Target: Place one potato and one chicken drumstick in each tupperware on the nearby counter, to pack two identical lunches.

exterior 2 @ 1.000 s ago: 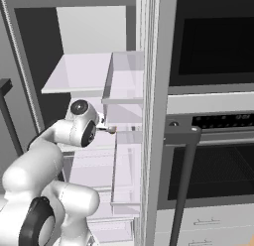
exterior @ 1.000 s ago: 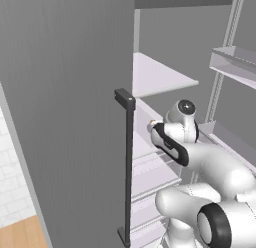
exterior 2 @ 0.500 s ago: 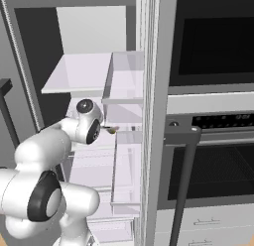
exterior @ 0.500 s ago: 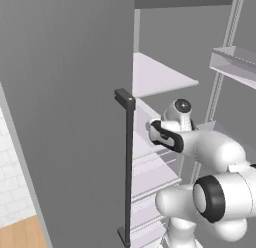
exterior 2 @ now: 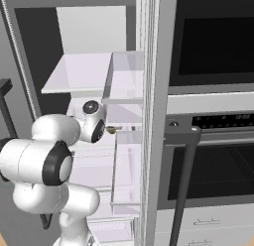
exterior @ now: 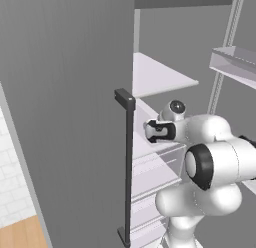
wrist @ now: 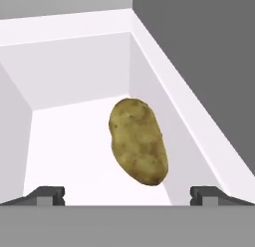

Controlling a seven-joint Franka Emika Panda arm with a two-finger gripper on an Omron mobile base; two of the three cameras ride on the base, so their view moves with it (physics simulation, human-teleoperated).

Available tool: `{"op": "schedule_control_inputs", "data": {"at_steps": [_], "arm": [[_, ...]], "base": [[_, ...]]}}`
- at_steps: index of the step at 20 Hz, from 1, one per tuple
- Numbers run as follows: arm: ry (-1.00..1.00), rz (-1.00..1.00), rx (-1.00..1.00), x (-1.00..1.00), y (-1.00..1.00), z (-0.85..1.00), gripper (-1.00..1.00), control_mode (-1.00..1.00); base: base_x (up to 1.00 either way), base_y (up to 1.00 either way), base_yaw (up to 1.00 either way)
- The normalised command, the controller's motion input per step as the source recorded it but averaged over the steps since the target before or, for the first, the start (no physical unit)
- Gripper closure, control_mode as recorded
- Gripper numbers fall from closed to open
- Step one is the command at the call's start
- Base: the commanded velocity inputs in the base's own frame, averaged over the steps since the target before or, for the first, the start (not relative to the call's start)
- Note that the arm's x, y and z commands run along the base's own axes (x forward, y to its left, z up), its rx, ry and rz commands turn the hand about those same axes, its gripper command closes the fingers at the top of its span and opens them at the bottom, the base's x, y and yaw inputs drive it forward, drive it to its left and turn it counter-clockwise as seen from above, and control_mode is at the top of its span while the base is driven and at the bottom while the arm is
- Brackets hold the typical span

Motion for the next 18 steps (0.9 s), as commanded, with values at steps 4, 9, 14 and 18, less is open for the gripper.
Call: {"op": "schedule_control_inputs", "data": {"at_steps": [4,9,14,18], "arm": [[0.00,0.00,0.00,0.37,-0.05,-0.27,-1.00,-1.00],[0.01,0.00,0.00,0.44,0.00,-0.26,-1.00,-1.00],[0.06,0.00,0.00,0.37,-0.03,-0.31,-1.00,-1.00],[0.08,0.00,0.00,0.25,0.00,-0.36,1.00,-1.00]], "base": [[0.00,0.00,0.00],[0.00,0.00,0.00],[0.00,0.00,0.00],[0.00,0.00,0.00]]}}
